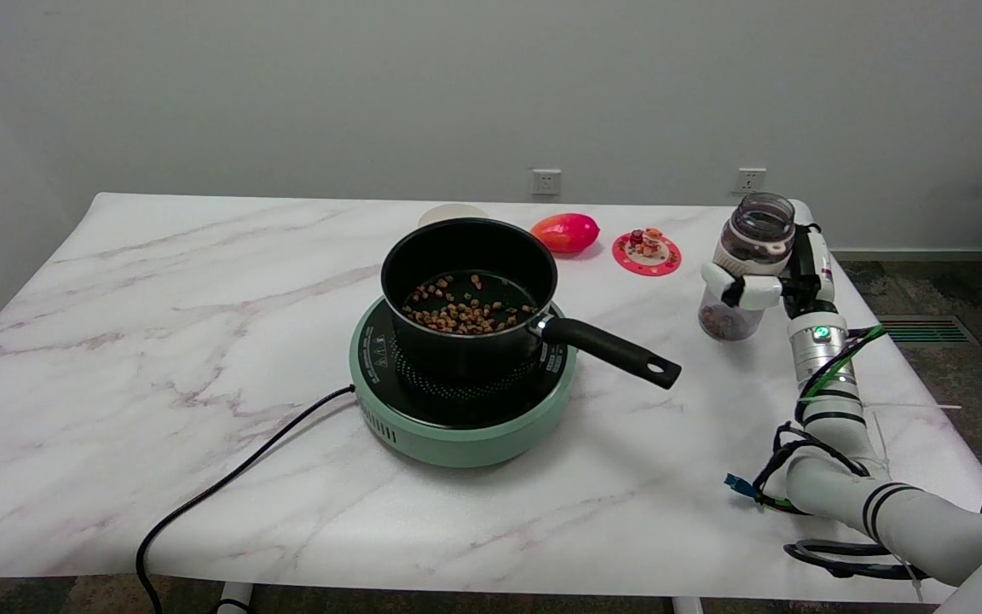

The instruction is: Place the bottle onto the table.

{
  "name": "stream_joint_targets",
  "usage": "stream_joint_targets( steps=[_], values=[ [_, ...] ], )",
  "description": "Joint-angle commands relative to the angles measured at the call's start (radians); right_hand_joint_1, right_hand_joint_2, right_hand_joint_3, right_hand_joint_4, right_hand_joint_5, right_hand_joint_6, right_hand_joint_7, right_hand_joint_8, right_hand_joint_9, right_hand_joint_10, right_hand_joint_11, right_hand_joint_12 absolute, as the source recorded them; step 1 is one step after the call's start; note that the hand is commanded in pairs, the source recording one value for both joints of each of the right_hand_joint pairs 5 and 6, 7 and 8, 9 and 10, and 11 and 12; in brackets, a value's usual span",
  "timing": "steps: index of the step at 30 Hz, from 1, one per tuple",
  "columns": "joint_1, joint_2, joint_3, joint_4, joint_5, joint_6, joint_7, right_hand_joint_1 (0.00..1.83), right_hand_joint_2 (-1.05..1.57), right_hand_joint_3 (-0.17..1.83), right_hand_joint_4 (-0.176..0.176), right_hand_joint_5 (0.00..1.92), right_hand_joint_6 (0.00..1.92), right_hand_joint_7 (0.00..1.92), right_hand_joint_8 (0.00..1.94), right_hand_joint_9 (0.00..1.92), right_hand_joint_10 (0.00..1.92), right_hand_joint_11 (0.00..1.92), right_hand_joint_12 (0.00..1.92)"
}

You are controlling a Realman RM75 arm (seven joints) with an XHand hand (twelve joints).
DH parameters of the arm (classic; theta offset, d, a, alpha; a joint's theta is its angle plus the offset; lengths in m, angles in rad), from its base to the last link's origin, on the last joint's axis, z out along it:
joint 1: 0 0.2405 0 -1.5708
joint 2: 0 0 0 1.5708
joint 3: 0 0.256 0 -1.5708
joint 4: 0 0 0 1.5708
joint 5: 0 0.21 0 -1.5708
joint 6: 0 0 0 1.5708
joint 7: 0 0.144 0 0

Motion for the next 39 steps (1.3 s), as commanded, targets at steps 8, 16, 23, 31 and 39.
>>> stream_joint_targets(
  steps=[8,16,23,31,39],
  values=[
    [-0.017,-0.009,-0.002,-0.016,0.004,0.051,0.025,1.33,-0.54,1.06,0.000,0.60,0.60,1.09,1.09,0.88,0.88,0.59,0.59],
    [-0.025,0.002,0.003,-0.019,0.004,0.053,0.028,1.33,-0.56,1.01,0.000,0.56,0.56,1.04,1.04,0.84,0.84,0.57,0.57],
    [-0.039,0.031,0.007,-0.014,0.004,0.047,0.028,1.31,-0.60,1.06,0.000,0.55,0.55,1.03,1.03,0.82,0.82,0.58,0.58],
    [-0.041,0.055,0.008,-0.021,0.004,0.042,0.028,1.28,-0.78,1.12,0.000,0.48,0.48,0.93,0.93,0.66,0.66,0.59,0.59],
    [-0.040,0.061,0.025,-0.025,-0.001,0.027,0.033,1.28,-0.82,1.09,0.000,0.41,0.41,0.79,0.79,0.58,0.58,0.55,0.55]
  ],
)
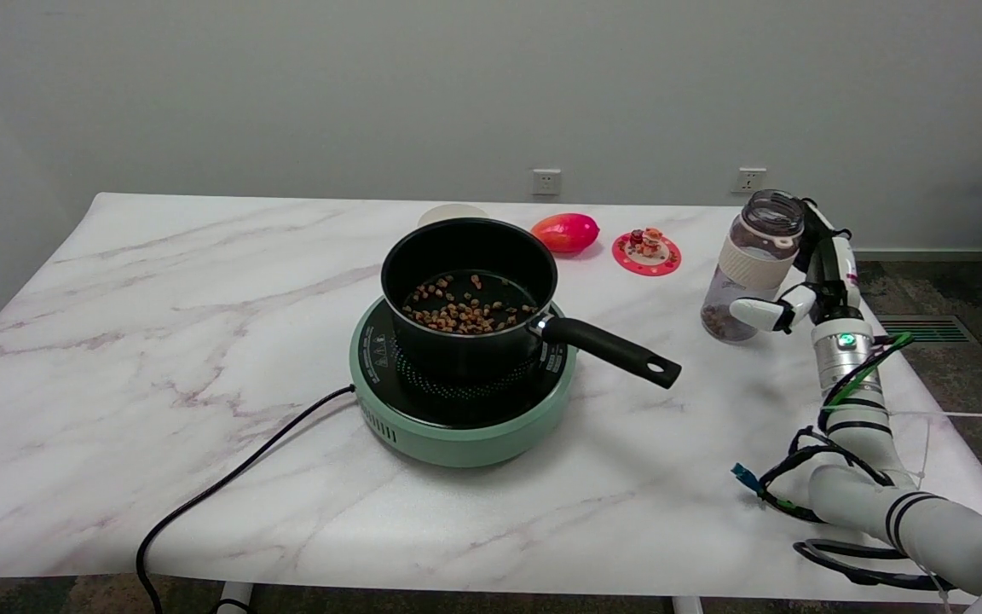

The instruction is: Place the bottle onto the table.

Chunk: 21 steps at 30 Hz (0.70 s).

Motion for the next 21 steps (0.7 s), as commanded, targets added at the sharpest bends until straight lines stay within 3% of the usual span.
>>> stream_joint_targets(
  steps=[1,10,18,21],
  values=[
    [-0.008,0.030,0.021,-0.007,-0.007,-0.018,0.004,1.27,-0.82,1.09,0.000,0.40,0.40,0.78,0.78,0.58,0.58,0.55,0.55],
    [-0.079,0.125,0.063,-0.006,-0.010,-0.077,-0.068,1.26,-0.91,1.07,0.000,0.37,0.37,0.66,0.66,0.56,0.56,0.57,0.57],
    [-0.228,0.206,0.274,-0.085,-0.013,-0.086,-0.072,1.26,-0.93,1.04,0.000,0.31,0.31,0.61,0.61,0.55,0.55,0.57,0.57],
    [-0.301,0.243,0.327,-0.085,-0.024,-0.084,-0.080,1.30,-0.93,0.93,0.000,0.28,0.28,0.61,0.61,0.58,0.58,0.62,0.62]
  ],
)
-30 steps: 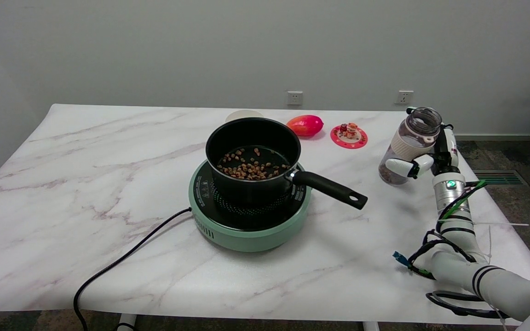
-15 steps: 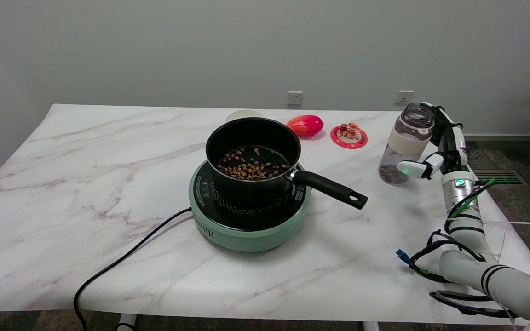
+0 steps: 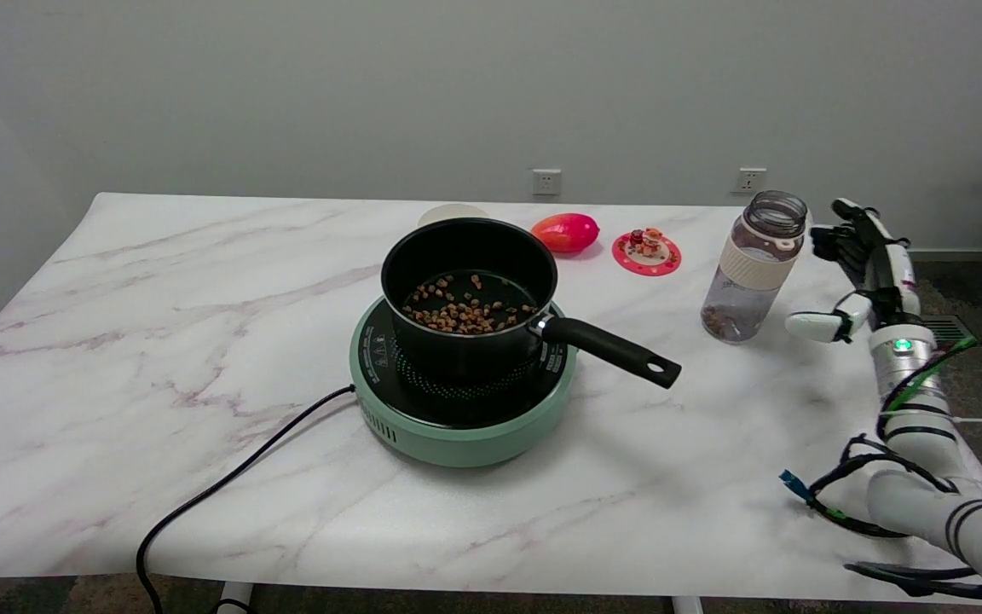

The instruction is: Place the bottle onto the table.

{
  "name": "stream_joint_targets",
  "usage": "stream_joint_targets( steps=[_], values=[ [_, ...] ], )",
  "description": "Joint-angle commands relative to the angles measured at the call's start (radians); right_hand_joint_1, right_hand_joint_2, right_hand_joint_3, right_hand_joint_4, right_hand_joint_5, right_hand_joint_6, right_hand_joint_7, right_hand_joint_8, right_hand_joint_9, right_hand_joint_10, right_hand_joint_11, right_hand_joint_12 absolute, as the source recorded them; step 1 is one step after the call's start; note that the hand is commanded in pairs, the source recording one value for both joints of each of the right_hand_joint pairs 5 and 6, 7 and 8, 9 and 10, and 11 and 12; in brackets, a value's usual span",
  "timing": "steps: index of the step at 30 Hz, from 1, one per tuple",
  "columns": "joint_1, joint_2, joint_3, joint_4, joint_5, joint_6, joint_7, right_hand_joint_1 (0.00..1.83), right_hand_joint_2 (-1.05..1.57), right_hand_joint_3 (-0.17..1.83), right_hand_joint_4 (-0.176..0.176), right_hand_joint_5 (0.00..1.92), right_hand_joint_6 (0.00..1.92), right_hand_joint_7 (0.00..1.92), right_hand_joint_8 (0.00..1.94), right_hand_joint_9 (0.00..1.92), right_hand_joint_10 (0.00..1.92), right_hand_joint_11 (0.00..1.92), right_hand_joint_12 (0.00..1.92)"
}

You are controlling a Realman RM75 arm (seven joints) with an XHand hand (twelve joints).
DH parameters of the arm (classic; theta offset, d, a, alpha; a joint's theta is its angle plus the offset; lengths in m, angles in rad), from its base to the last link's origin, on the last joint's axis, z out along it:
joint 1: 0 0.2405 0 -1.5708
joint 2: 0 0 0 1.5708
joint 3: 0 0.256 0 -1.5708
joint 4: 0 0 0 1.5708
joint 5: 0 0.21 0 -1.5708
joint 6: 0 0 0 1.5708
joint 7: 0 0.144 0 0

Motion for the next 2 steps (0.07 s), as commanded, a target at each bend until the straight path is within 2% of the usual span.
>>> stream_joint_targets(
  steps=[1,2],
  values=[
    [-0.252,0.163,0.264,-0.067,-0.019,-0.031,-0.041,1.32,-0.91,0.91,0.000,0.28,0.28,0.62,0.62,0.59,0.59,0.64,0.64],
    [-0.270,0.171,0.274,-0.057,-0.021,-0.031,-0.036,1.32,-0.89,0.90,0.000,0.28,0.28,0.63,0.63,0.60,0.60,0.66,0.66]
  ],
)
